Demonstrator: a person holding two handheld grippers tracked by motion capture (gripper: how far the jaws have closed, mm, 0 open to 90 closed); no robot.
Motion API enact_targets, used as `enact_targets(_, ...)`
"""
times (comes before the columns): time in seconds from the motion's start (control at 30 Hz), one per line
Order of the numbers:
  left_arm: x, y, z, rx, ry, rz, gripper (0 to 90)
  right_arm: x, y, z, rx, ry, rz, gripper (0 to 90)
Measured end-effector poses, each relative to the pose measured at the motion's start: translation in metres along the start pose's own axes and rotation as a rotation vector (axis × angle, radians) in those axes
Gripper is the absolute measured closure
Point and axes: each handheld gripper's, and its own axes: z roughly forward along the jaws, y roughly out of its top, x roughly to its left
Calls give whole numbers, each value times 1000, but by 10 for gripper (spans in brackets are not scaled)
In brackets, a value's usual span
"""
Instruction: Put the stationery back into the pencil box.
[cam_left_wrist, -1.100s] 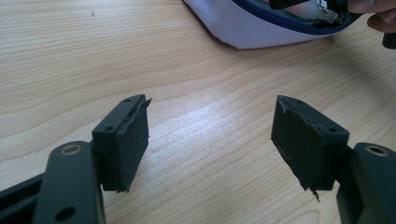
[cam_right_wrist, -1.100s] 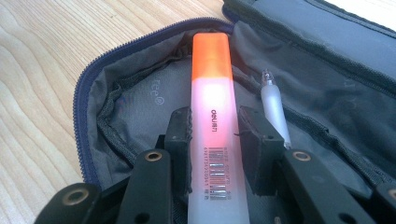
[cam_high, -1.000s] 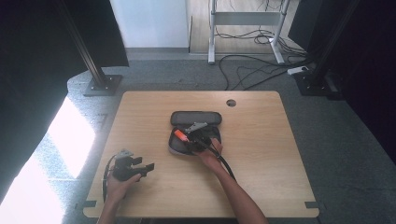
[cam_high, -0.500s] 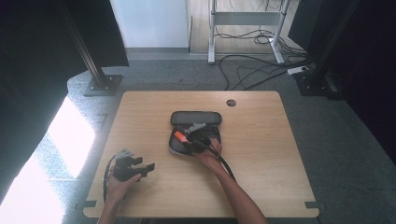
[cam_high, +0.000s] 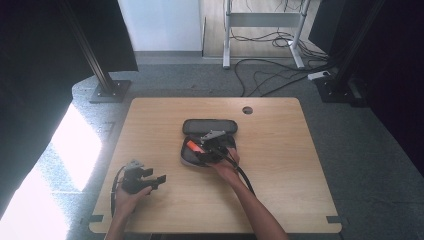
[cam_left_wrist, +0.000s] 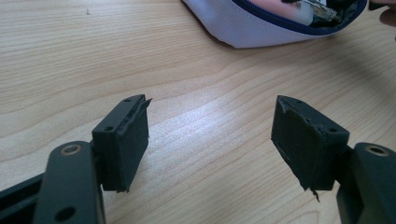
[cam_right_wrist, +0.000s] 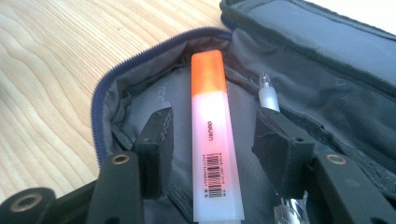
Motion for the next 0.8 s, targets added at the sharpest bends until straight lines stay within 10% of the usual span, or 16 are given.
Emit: enact_targets(0.8,-1,0,1,2,0,4,281,2,-10,-36,-111,24,42,388)
